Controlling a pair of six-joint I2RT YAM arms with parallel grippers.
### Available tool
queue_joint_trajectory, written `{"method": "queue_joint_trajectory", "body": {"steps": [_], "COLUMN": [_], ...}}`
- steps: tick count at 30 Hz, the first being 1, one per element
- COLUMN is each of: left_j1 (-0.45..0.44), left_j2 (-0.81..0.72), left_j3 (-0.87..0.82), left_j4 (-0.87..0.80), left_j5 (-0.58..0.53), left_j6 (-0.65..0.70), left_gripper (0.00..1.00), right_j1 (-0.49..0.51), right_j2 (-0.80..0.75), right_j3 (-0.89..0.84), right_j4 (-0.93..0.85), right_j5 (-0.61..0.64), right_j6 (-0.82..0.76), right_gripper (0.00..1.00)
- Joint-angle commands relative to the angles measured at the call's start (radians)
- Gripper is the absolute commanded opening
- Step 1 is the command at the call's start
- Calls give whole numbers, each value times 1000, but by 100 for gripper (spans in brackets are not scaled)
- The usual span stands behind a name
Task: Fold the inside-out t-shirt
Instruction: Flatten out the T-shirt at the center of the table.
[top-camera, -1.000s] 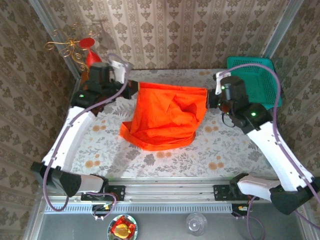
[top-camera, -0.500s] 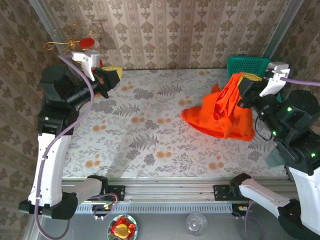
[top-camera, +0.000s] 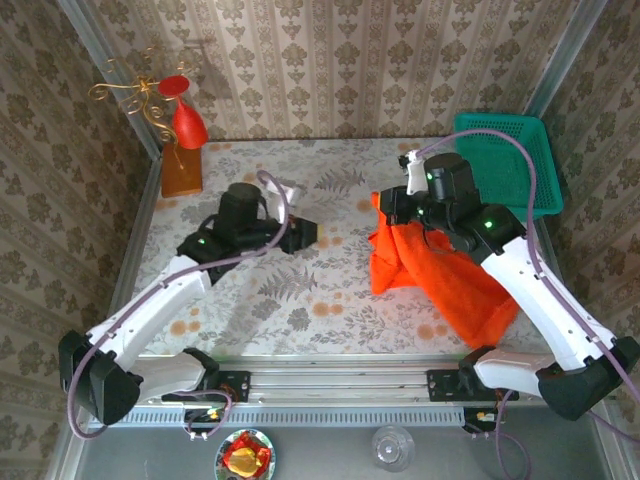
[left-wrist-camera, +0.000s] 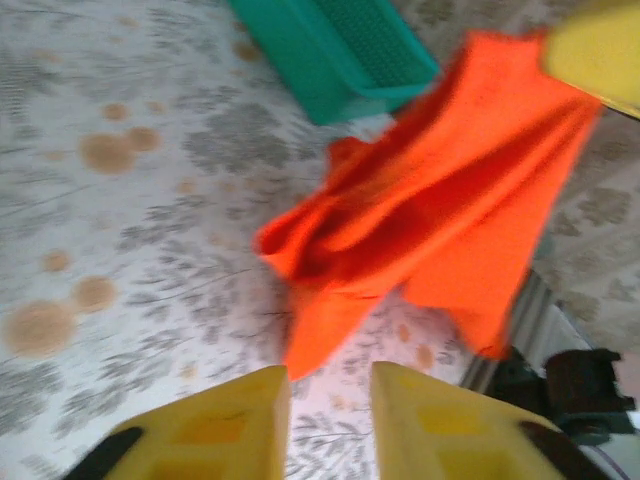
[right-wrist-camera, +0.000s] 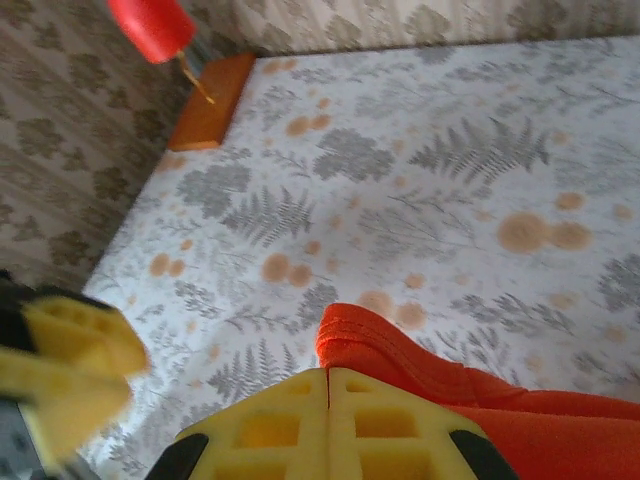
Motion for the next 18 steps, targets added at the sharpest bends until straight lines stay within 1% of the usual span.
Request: {"method": "queue_joint_trajectory", "body": {"steps": [1,4,6,9,11,15,18], "left_j1": [-63,-96,-96,-96,-97,-98,-102], "left_j2": [26,53,72,106,133,186,217], "left_j3": [-73,-161,-207,-244,-247,-241,-241], "left_j4": [164,250,286,328,335,402,458], "left_j5": [-41,-55,-61,-52,-45,21,52], "left_j6": [-34,-45,-37,-3,13,0,-16], "left_gripper": [34,40,46,51,52,52,50], "right_j1": [14,15,17,20,22,25,25], "right_j2": [4,16,14,10,7,4,-1], "right_j3": [56,70,76,80,82,87,85], "right_j4": [93,95,98,98,100,97,98], "right_j5": [-42,-45,-50,-54,-55,-62,-52], "right_j6": [36,39,39,42,42,41,41], "right_gripper": [0,0,0,0,0,0,0]}}
